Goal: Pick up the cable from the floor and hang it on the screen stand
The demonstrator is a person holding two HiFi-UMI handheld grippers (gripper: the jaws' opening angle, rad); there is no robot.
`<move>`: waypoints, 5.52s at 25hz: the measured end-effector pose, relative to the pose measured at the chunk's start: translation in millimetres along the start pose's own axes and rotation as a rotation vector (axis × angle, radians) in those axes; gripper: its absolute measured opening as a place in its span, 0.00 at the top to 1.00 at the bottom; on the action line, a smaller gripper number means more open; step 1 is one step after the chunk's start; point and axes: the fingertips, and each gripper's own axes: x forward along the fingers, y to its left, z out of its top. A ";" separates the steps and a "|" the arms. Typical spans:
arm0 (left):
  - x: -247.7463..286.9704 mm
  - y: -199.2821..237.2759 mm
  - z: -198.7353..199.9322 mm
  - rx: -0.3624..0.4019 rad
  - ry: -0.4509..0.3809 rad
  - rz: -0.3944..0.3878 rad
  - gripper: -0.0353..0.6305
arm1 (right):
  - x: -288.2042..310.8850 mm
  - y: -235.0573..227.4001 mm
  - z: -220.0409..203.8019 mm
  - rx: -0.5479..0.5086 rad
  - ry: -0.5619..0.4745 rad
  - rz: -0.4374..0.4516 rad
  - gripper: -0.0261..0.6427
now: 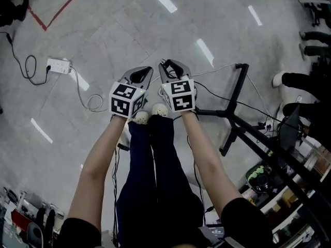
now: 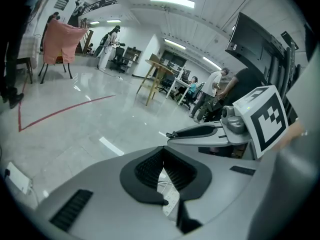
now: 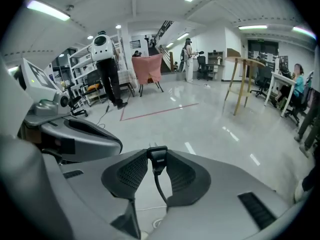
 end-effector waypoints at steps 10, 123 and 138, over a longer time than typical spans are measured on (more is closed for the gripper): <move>-55.2 -66.4 81.0 -0.012 -0.029 -0.027 0.94 | -116.4 -0.4 81.2 0.028 -0.097 -0.074 0.76; -119.4 -882.0 551.9 0.806 -0.325 -1.110 0.94 | -1108.8 -292.8 533.8 -0.252 -0.738 -0.887 0.76; -135.5 -873.7 535.7 0.853 -0.329 -1.111 0.94 | -1204.6 -243.1 494.2 -0.330 -0.756 -1.138 0.76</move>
